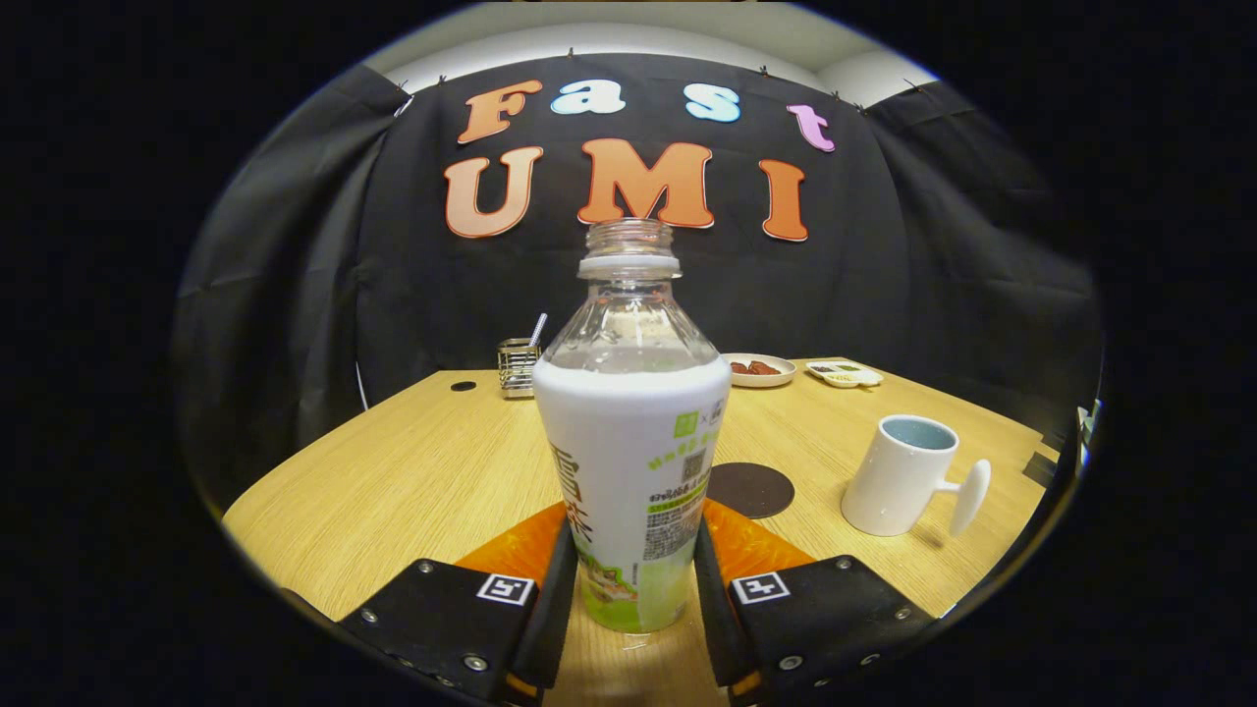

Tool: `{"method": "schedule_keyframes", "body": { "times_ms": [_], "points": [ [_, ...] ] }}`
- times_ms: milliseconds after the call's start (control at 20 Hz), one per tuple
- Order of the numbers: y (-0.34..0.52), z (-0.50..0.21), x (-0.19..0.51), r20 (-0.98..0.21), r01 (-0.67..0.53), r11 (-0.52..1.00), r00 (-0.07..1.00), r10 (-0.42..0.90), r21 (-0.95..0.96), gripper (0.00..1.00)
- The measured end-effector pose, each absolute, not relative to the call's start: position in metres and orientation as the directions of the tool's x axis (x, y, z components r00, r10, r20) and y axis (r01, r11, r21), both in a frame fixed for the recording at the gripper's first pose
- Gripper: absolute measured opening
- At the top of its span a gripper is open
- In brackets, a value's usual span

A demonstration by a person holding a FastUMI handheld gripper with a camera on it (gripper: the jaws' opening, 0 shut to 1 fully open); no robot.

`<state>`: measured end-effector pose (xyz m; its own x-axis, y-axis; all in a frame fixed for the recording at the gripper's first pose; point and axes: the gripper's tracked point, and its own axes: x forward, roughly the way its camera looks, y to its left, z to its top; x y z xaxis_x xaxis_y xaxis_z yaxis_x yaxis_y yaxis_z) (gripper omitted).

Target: Take the bottle from table, then pour the juice into the cup, finally place the bottle on the coaster

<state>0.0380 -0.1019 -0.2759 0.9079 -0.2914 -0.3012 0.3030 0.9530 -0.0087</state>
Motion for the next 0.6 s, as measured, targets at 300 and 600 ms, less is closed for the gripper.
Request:
{"method": "schedule_keyframes", "body": {
  "times_ms": [300, 600],
  "points": [
    [-0.106, -0.259, 0.041, -0.270, 0.302, 0.945, 0.927, -0.260, 0.126, 0.56],
    [-0.106, -0.241, 0.050, -0.249, 0.284, 0.909, 0.945, -0.212, 0.304, 0.55]
  ]
}}
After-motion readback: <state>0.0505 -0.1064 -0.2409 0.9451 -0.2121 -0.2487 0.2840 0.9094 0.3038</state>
